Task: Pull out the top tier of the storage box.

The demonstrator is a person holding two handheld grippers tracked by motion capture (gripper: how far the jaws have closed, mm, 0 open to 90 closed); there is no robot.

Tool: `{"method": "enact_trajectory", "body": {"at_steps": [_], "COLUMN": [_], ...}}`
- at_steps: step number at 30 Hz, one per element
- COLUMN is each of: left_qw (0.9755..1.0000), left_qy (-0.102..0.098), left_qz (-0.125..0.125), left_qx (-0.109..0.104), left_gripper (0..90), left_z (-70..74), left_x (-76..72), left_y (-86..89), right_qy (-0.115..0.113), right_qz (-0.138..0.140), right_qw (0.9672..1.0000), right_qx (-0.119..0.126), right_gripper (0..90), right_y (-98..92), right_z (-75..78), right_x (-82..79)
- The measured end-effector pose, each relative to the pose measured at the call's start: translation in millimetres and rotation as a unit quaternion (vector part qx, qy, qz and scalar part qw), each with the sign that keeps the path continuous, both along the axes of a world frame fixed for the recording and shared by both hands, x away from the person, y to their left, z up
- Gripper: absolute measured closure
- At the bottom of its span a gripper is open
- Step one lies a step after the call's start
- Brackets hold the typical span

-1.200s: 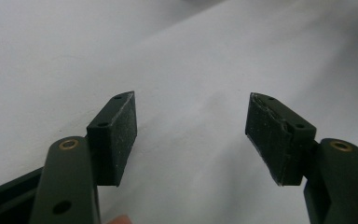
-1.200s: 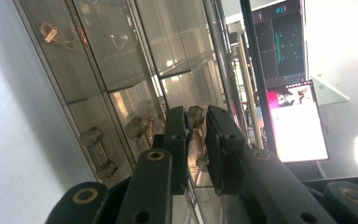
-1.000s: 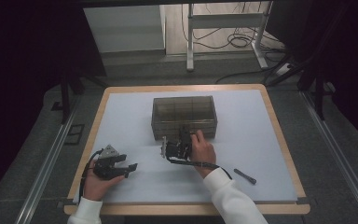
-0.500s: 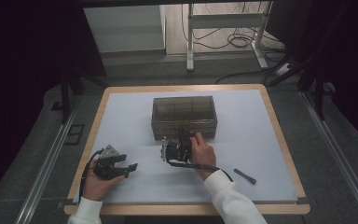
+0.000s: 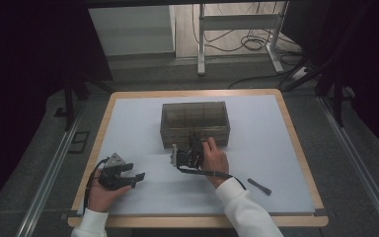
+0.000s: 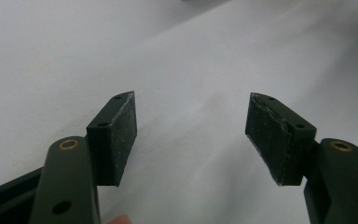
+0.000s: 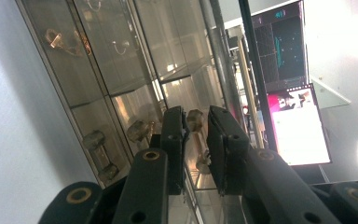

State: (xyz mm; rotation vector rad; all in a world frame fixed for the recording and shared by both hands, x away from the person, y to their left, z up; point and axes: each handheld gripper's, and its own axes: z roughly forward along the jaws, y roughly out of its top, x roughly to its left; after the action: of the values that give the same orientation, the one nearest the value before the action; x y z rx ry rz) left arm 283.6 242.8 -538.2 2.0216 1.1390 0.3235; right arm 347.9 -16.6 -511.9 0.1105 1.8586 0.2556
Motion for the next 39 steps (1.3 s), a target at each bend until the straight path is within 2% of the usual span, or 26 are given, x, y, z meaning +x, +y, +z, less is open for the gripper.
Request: {"method": "enact_trajectory", "body": {"at_steps": [9, 11, 18, 39], "left_qw": [1.0000, 1.0000, 1.0000, 1.0000], "left_qy": [0.000, 0.000, -0.001, -0.001], "left_qz": [0.000, 0.001, 0.001, -0.002], "left_qx": [0.000, -0.001, -0.001, 0.000], "left_gripper": [33.9, 33.9, 33.9, 33.9], "left_z": [0.2, 0.4, 0.2, 0.4], "left_x": [-0.2, -0.3, -0.1, 0.1], "left_y": [0.9, 1.2, 0.9, 0.7], "right_qy": [-0.015, -0.015, -0.023, -0.026], "right_qz": [-0.004, 0.001, -0.003, -0.004], "right_qw": [0.9998, 0.9999, 0.9997, 0.9996], "right_qx": [-0.014, -0.007, -0.011, -0.009], "right_gripper": [80.2, 80.4, 80.8, 80.7], "right_y": [2.3, 2.7, 2.1, 1.8], "right_z": [-2.9, -4.1, -5.3, -5.9], "right_x": [0.4, 0.9, -2.3, -5.5]}}
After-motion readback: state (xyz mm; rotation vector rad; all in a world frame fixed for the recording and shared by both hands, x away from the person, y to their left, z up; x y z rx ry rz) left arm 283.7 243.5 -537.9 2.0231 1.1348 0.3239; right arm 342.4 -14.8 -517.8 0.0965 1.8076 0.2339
